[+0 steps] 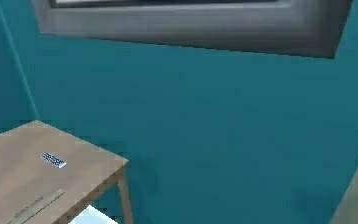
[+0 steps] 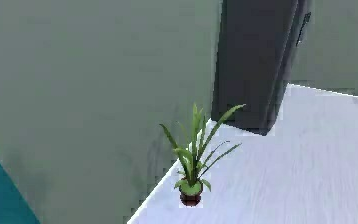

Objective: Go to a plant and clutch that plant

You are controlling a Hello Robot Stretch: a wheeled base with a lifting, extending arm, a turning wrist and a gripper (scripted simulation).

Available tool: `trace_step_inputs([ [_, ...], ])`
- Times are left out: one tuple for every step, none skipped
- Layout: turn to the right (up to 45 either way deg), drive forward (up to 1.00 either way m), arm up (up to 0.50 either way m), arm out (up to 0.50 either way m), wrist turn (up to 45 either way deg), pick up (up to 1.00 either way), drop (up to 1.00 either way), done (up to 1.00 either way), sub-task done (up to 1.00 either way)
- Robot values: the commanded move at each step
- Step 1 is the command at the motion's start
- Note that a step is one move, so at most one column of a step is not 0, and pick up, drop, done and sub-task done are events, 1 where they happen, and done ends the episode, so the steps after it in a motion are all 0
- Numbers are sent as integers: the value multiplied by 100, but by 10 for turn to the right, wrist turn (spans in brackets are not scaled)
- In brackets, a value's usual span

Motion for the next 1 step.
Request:
trace_step_inputs([
  [-450,0,0,0,0,0,0,0,0],
])
